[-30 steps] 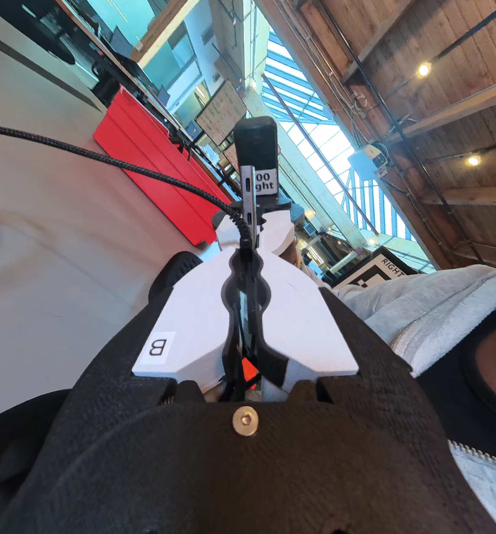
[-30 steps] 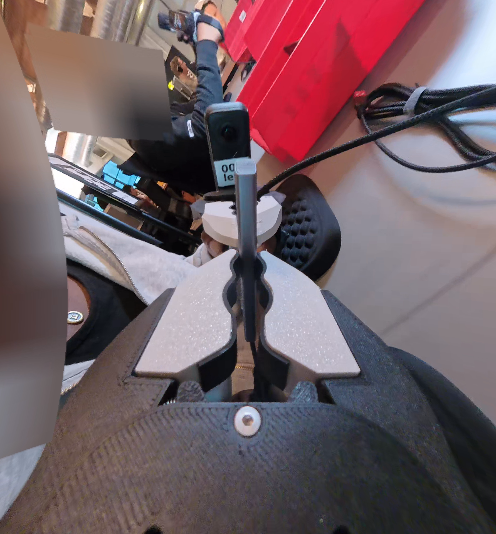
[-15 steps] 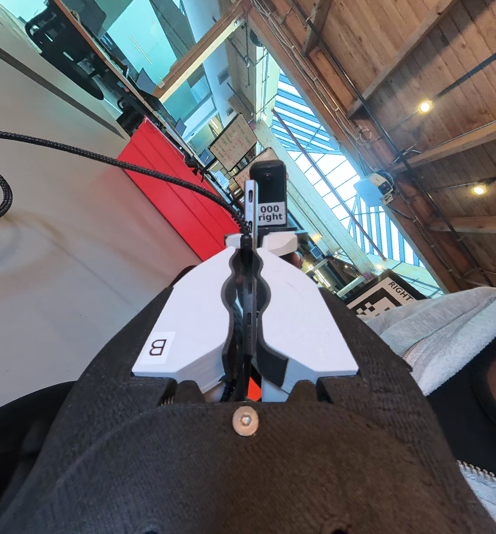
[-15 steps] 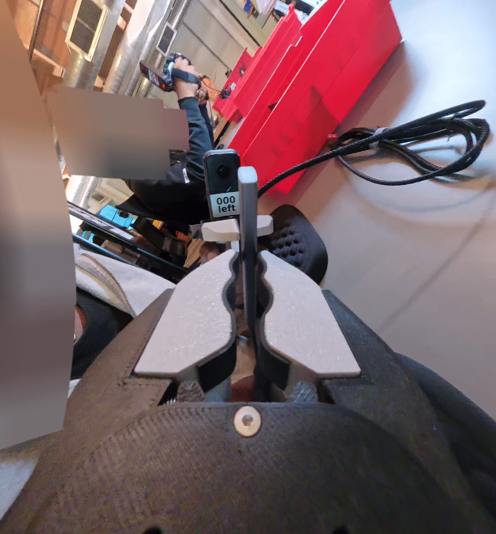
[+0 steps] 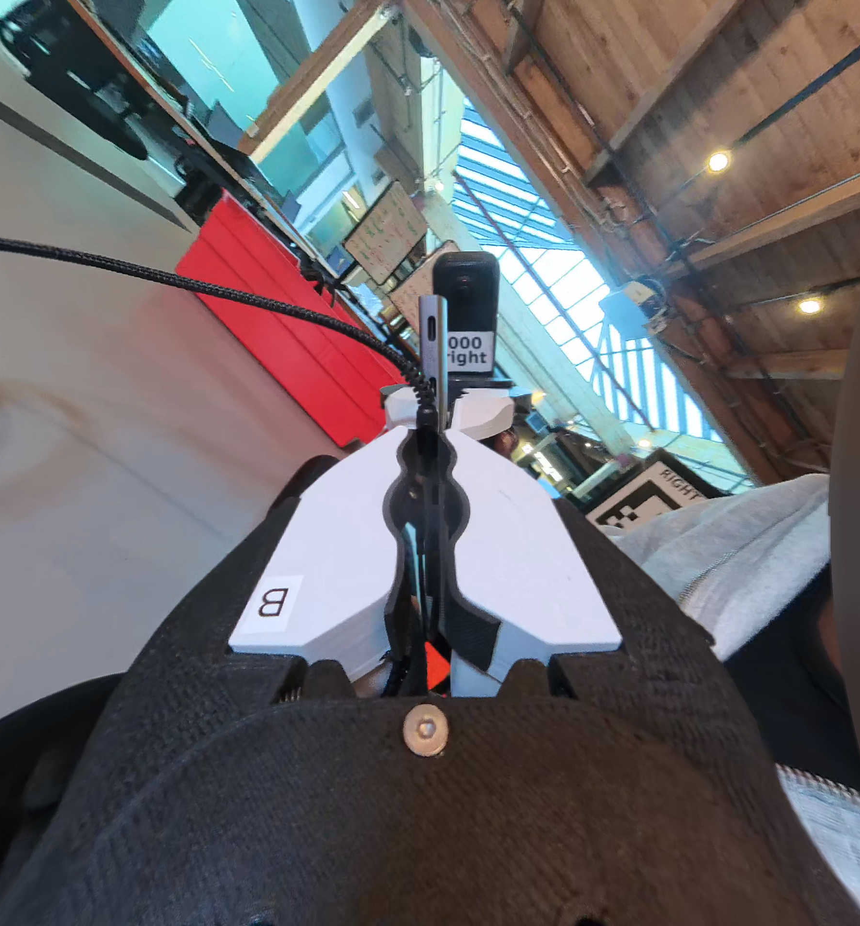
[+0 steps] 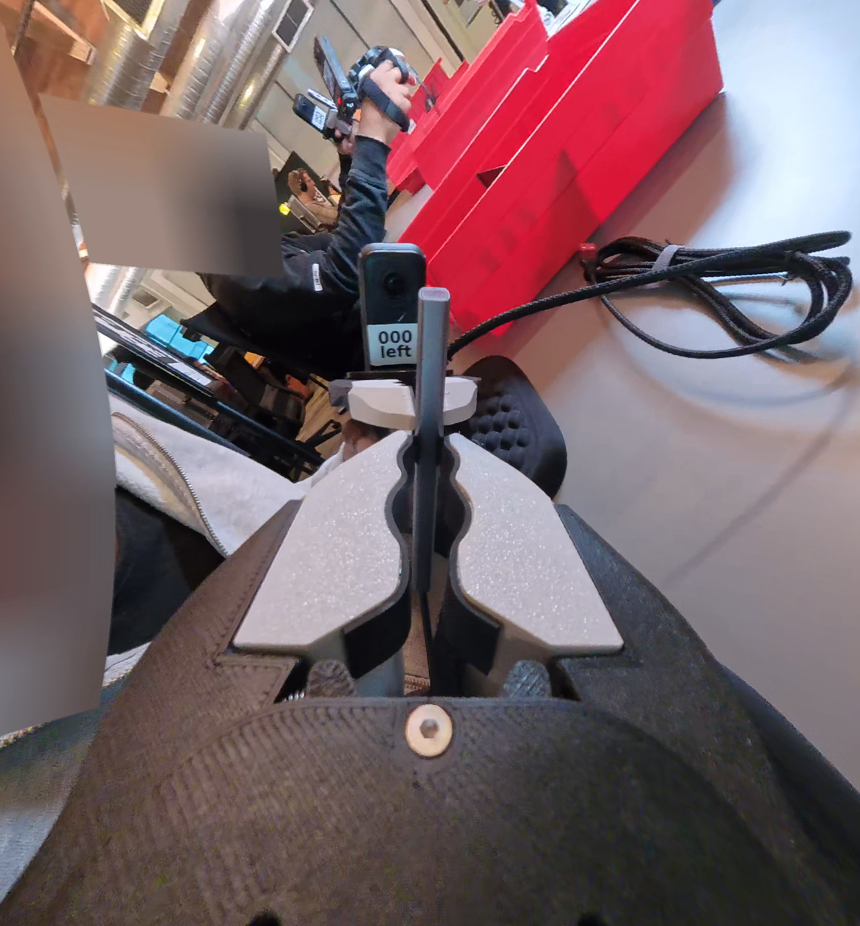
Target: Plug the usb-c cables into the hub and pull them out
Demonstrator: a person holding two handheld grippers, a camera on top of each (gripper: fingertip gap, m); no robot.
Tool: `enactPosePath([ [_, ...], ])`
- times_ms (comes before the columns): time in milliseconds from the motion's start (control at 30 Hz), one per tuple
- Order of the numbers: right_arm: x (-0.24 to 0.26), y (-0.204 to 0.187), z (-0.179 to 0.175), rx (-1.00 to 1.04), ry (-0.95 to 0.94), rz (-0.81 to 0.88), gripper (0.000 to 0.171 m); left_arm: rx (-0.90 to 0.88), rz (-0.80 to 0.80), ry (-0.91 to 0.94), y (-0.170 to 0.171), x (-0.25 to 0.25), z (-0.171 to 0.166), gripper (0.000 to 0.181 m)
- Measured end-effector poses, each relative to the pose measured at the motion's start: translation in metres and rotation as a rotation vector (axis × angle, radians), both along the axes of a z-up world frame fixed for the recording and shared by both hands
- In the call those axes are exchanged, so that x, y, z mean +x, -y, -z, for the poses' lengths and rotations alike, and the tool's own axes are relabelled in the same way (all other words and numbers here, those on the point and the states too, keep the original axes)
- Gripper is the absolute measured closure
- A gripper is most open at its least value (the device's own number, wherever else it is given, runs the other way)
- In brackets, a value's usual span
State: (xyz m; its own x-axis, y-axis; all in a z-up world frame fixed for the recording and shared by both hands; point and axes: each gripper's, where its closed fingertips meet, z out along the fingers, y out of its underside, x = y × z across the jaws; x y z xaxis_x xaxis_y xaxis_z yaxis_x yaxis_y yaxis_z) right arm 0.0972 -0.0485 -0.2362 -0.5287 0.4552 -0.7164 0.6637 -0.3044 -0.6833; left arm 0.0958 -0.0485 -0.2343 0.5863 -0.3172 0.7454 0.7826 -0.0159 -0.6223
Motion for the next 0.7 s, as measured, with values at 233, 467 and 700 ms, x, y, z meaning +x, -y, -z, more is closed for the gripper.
enactPosePath([
  [233, -0.007, 0.002, -0.002, 0.008, -0.014, -0.002, 0.162, 0.010, -0.056, -0.004, 0.001, -0.006, -0.001, 0.172],
  [467, -0.010, 0.001, -0.009, 0.089, -0.073, -0.007, 0.162, 0.027, -0.060, -0.017, -0.001, -0.006, -0.006, 0.171],
  [700, -0.025, -0.035, -0.009, -0.007, 0.014, 0.048, 0.162, -0.021, -0.126, -0.228, 0.008, -0.005, -0.016, 0.127],
])
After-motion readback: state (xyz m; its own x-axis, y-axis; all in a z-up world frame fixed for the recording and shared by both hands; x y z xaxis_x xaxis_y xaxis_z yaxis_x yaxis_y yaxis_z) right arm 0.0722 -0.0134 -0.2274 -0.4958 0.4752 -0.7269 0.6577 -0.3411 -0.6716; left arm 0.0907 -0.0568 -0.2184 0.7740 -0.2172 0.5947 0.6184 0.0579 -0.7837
